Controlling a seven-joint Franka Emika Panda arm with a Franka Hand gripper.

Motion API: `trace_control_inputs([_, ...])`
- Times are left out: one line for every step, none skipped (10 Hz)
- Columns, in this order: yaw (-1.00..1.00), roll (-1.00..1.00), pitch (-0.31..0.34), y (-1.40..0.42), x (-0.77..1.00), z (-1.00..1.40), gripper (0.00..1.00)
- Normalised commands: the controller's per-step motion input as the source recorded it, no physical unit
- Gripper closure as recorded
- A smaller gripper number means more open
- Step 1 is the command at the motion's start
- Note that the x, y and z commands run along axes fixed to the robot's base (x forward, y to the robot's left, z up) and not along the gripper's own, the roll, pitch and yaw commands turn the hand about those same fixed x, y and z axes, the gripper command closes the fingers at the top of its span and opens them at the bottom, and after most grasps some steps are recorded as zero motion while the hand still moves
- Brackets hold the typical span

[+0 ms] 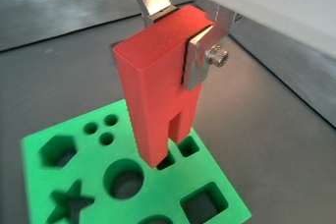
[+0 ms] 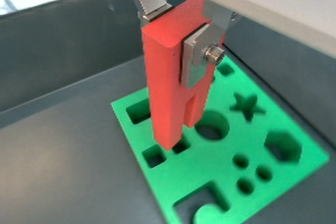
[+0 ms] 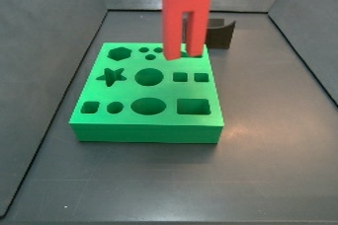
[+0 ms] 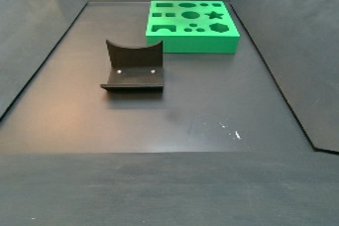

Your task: Insert the double-square object.

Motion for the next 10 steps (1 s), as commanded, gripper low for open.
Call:
trace_control_inputs([-0.83,0.09,-0.083,0.0,0.25,-0.44,1.0])
trace_control_inputs([-0.83,0.04,-0.027,-0.03,0.24,-0.46,1.0])
trace_control_inputs([-0.54,0.0,-0.043,-0.11,0.01,-0.61,1.0])
trace_control_inputs([-0.47,-0.03,-0.044,0.0,0.0,-0.71,1.0])
trace_control_inputs([-0.47,-0.18,0.0,0.03,0.0,-0.29,1.0])
trace_control_inputs([-0.21,-0.04,0.0,0.15,0.0,-0.09,1.0])
trace_control_inputs([-0.06,0.0,0.0,0.09,0.0,-0.05,1.0])
trace_control_inputs([-0.01,-0.04,-0.07,0.0,0.0,-0.24,1.0])
trace_control_inputs([0.0,-0.07,-0.037,0.0,0.19,-0.33,1.0])
trace_control_inputs([0.0,-0.07,0.0,0.0,0.25,-0.35,1.0])
